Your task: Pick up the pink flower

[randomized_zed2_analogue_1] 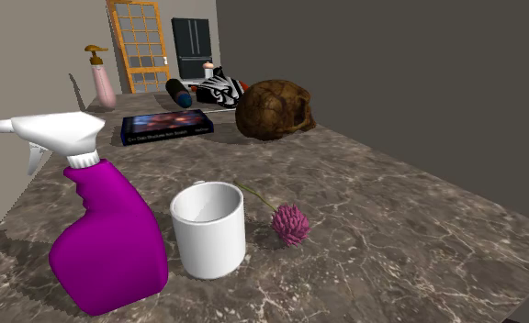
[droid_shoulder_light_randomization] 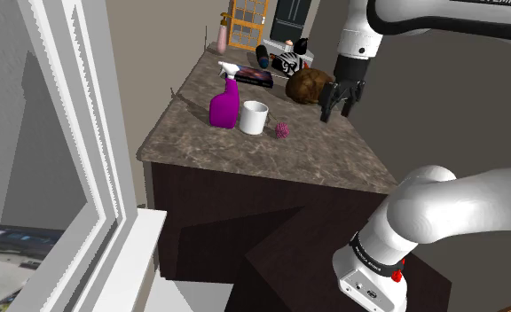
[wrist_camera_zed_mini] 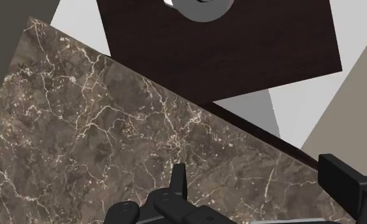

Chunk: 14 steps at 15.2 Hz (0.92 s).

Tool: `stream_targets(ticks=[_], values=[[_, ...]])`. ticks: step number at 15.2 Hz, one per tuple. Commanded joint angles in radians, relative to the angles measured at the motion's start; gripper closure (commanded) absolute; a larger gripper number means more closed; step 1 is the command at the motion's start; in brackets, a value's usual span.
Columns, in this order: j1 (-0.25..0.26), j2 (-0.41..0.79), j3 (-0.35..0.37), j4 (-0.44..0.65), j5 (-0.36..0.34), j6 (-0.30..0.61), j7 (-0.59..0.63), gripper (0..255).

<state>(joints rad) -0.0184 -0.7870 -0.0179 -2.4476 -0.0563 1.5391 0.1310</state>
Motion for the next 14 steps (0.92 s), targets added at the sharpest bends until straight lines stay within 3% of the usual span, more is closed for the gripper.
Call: stream_targets(ticks=[1,14], values=[[0.000,0.000,0.000,0.000,0.000,0.000,0.000,0],[-0.072,0.512,-0.103,0.210,0.104,0.285,0.103,0]])
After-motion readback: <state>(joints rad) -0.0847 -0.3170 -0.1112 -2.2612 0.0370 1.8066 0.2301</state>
